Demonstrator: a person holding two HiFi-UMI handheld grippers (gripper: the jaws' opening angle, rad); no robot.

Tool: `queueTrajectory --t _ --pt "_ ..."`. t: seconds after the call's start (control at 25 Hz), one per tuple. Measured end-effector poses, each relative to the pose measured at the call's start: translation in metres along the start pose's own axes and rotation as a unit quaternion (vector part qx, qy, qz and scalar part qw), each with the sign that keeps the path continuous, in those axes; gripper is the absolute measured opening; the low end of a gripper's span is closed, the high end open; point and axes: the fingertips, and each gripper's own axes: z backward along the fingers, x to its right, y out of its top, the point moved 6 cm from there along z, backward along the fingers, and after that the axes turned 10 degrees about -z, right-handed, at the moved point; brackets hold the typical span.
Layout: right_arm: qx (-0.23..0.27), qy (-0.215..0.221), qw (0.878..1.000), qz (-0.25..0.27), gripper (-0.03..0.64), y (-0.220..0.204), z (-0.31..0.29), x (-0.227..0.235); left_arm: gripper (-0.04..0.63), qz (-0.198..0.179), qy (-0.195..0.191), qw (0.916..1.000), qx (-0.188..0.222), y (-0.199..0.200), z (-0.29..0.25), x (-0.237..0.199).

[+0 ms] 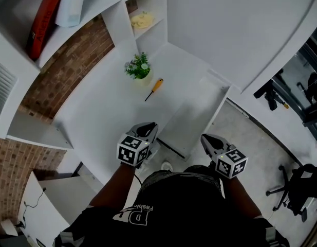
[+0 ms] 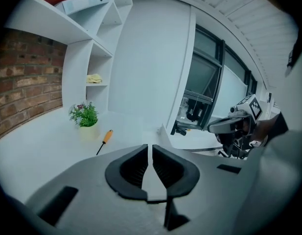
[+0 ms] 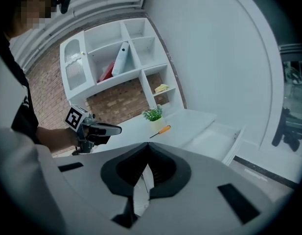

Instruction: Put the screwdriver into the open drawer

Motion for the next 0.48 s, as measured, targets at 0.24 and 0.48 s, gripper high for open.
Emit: queueTrajectory --t 0.24,0.48 --pt "-0.021 -0.019 1.000 -0.009 0.003 -0.004 -0.006 0.003 0.075 0.006 -0.006 0.9998 -0.016 -0.008 -0.020 -0.023" --pt "-0.038 -0.028 0.999 -0.022 0.003 -0.007 -0.013 0.025 0.098 -0.004 0.019 0.9989 -0.043 -0.018 -0.050 -0.048"
